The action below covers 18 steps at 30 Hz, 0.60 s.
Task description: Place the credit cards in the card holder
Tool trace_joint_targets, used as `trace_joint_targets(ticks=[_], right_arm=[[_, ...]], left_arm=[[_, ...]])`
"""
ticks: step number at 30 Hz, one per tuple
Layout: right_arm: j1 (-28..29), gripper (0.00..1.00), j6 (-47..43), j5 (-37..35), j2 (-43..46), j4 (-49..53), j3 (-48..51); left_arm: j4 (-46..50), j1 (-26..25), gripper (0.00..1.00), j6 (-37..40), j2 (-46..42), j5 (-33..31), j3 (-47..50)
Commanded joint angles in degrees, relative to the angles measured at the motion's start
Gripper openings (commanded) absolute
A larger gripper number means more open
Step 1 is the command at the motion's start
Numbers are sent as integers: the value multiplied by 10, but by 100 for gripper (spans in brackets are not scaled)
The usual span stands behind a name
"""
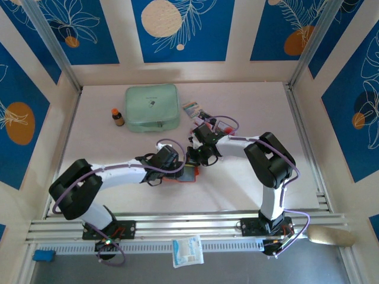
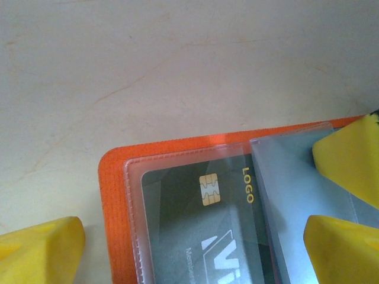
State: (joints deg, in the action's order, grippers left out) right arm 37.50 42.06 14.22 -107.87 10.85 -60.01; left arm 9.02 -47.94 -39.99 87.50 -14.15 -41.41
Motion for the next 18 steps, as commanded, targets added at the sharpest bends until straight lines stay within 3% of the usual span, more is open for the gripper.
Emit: trace_joint_targets(ticks=[1,8,13,18], right_arm=[[6,0,7,7,-17,17,-8],[2,1,11,-12,31,26,0],[5,10,23,-18,49,26,11],[13,12,34,-23,33,23,12]], left_arm=[[2,-6,93,5,12,-6,13],[-9,-6,80,-10,12,-6,36],[-19,-6,80,-17,7,-5,47],[-23,-6,80,-19,3,-6,53]])
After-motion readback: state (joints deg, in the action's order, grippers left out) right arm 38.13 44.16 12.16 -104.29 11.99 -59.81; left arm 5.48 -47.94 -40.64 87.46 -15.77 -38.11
